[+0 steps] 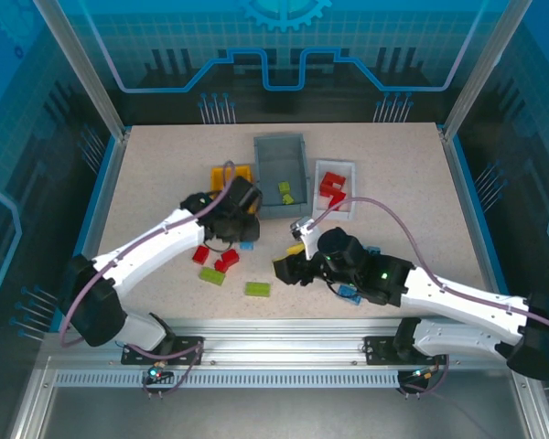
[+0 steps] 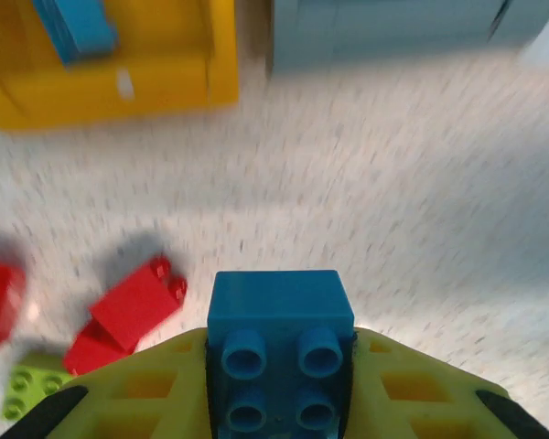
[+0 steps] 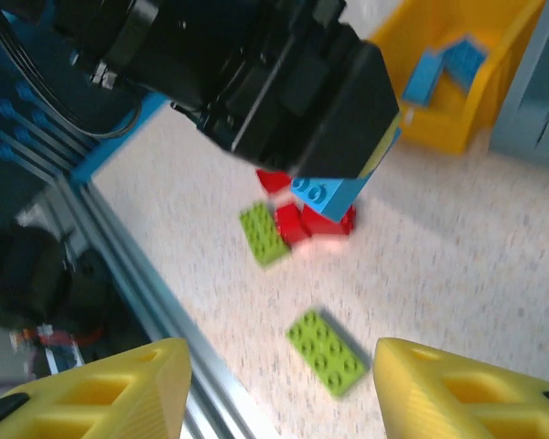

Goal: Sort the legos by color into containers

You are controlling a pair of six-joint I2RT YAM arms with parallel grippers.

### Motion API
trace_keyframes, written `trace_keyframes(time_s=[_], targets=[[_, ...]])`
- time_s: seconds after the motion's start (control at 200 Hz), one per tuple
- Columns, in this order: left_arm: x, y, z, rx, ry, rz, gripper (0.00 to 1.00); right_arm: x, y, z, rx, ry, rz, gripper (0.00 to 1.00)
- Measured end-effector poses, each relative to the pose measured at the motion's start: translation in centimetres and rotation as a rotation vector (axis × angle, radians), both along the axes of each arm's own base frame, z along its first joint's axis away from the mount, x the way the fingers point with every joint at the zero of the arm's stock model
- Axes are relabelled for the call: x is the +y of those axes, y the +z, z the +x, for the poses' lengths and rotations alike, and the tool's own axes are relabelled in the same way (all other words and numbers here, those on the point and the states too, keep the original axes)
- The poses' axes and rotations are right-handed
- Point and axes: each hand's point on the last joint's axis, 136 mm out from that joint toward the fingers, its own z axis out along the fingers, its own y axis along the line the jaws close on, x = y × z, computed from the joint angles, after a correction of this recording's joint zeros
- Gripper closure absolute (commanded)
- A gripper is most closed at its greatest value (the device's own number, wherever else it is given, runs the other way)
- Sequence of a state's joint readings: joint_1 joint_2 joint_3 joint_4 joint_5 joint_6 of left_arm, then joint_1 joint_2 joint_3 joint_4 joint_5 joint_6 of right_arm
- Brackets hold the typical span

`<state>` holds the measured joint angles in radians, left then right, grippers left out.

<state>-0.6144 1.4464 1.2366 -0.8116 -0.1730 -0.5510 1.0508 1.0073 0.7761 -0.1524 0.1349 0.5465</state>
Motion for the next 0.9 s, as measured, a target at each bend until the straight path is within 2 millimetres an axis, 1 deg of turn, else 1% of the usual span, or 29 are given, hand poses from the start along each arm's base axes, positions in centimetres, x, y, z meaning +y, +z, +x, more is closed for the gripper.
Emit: trace_keyframes(time_s=[0.055,0.11,0.15,0.215,0.29,0.35,0.43,0.5,0.57,0.63,0.67,0.705,0.8,0.9], targets=[[0.7,1.7,1.7,-0.037,0.022,-0.013,0.71,-0.2,1.1,0.8,-0.036,-0.030,0.045,0.42],[1.5,2.8,3.4,-0.064,0.041,-0.013,0.71,-0.5,1.9,1.8,-0.062,-0.063,0.078,0.42],[2.0,3.4,4.5,-0.077,0.052,-0.012,0.71,-0.6,2.4,2.6,-0.077,-0.089,0.095,0.42],[2.7,3.5,6.5,-0.083,0.068,-0.005,0.71,-0.7,2.9,3.7,-0.093,-0.118,0.118,0.42],[3.4,2.8,8.7,-0.070,0.086,0.004,0.71,-0.5,2.8,4.8,-0.094,-0.137,0.117,0.42],[3.9,1.8,10.6,-0.051,0.099,0.012,0.71,-0.1,2.7,5.3,-0.092,-0.141,0.113,0.42],[4.8,-0.2,12.8,-0.020,0.118,0.025,0.71,0.4,2.7,5.5,-0.090,-0.136,0.116,0.42],[5.5,-1.9,14.2,0.008,0.131,0.038,0.71,0.7,2.8,5.6,-0.088,-0.134,0.122,0.42],[6.2,-3.6,15.3,0.037,0.146,0.049,0.71,0.8,2.6,5.7,-0.080,-0.136,0.123,0.42],[6.7,-5.0,15.7,0.061,0.153,0.054,0.69,0.8,2.4,5.7,-0.073,-0.135,0.123,0.42],[7.0,-5.9,15.8,0.080,0.156,0.055,0.66,0.8,2.4,5.7,-0.067,-0.135,0.124,0.42],[7.1,-6.5,15.8,0.094,0.157,0.055,0.61,0.8,2.4,5.7,-0.065,-0.137,0.125,0.41],[7.3,-7.1,15.9,0.109,0.157,0.046,0.49,0.7,2.2,5.8,-0.057,-0.143,0.124,0.41],[6.9,-7.1,15.9,0.104,0.150,0.022,0.44,0.4,1.7,5.8,-0.041,-0.148,0.106,0.41]])
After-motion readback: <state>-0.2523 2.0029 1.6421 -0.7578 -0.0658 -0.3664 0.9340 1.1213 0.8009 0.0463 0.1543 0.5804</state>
